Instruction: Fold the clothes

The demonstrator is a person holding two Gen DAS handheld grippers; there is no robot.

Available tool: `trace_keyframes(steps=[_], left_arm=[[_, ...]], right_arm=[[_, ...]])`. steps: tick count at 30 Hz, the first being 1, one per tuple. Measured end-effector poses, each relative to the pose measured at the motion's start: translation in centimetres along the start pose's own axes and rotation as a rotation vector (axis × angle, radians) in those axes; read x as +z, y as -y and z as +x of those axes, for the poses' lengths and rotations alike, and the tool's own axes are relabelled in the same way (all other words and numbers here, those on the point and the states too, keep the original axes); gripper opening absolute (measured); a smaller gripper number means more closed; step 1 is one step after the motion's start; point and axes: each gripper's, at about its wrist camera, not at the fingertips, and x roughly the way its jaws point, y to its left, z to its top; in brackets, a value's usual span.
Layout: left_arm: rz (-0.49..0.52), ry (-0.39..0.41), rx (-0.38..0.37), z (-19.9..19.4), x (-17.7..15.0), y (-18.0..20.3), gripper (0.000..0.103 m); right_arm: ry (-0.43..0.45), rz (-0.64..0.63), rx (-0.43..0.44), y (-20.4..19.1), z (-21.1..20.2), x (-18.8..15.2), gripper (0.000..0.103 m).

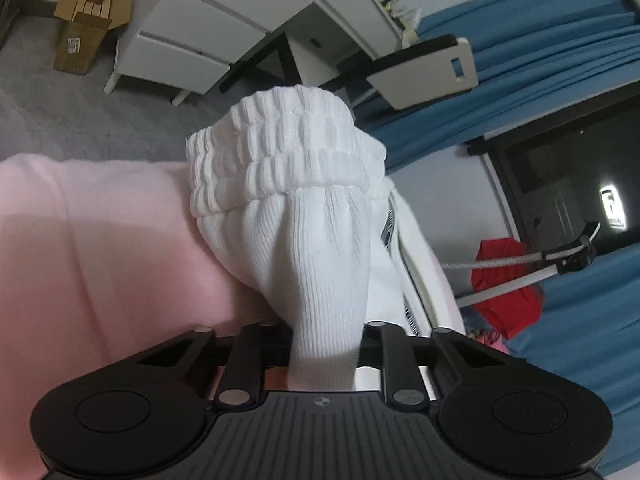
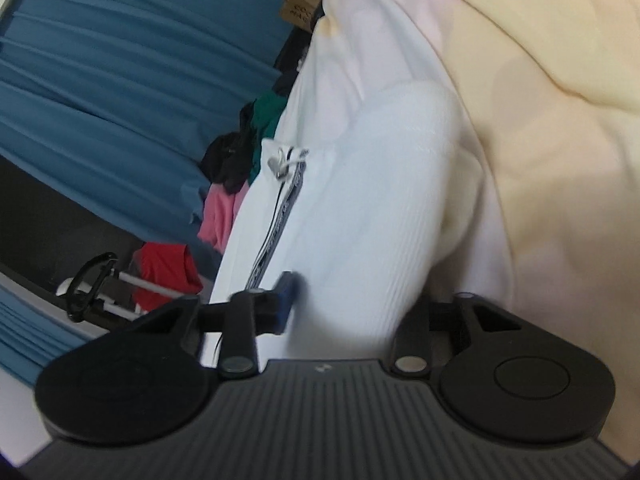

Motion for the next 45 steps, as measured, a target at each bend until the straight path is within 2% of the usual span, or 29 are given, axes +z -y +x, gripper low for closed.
trace_keyframes(steps=[2,4,6,11,17,20,23,25,28,30,32,35,38,39,42,45], left_arm=[[-0.015,0.016,-0.016,0.4,0.3,1.1,0.010],[-0.031,0.016,-0.041,-0.2,1.0,1.5,0.008],[-0.050,0.021,-0.077,-1.2,2.0,1.5,0.007],[0.014,0.017,-0.117,-3.7,3.1,1.8,0.007],[-0.031,0.001,-0.131,-7.8,3.9,0.7,0.007],[-0.068,-0.015,-0.133,-10.3,4.4,0.0,0.007],[-0.072,-0.037,-0.104,-12.5,4.7,-0.4,0.007],[-0.032,-0.055,-0.068,-13.4,4.6,-0.9,0.007],[0.057,-0.081,0.048,-12.9,3.9,-1.8,0.008],[0.038,-0.115,0.108,-12.1,3.6,-2.7,0.008],[0.040,-0.131,0.132,-11.9,3.6,-3.2,0.009],[0.102,-0.129,0.141,-12.6,3.4,-2.8,0.014],[0.198,-0.115,0.194,-13.9,2.9,-2.1,0.023],[0.216,-0.114,0.200,-14.4,2.7,-1.8,0.028],[0.262,-0.106,0.213,-15.9,2.1,-0.5,0.054],[0.341,-0.068,0.196,-17.8,1.0,1.4,0.064]], right_arm=[[0.020,-0.047,-0.016,-0.5,0.3,0.0,0.019],[0.042,-0.060,-0.009,-0.6,-0.6,0.1,0.016],[0.051,-0.050,0.007,-0.6,-1.8,0.4,0.015],[0.040,-0.029,0.033,-0.7,-5.4,1.1,0.013],[0.048,0.044,0.021,0.7,-11.4,1.5,0.012],[0.041,0.039,0.000,0.8,-14.0,1.7,0.012],[0.030,0.046,0.004,1.3,-16.3,2.3,0.012],[0.021,0.061,-0.007,2.0,-16.7,2.4,0.012],[-0.010,0.114,-0.035,4.3,-17.5,2.4,0.012],[-0.044,0.162,-0.066,6.2,-17.2,2.2,0.012],[-0.071,0.206,-0.083,7.9,-16.9,2.0,0.012],[-0.076,0.166,-0.091,7.9,-16.6,1.9,0.012],[-0.070,0.143,-0.087,7.7,-16.6,1.9,0.012],[-0.068,0.146,-0.085,7.7,-16.7,1.9,0.012],[-0.056,0.149,-0.079,7.2,-16.8,1.9,0.012],[-0.039,0.130,-0.073,6.5,-16.8,1.9,0.012]])
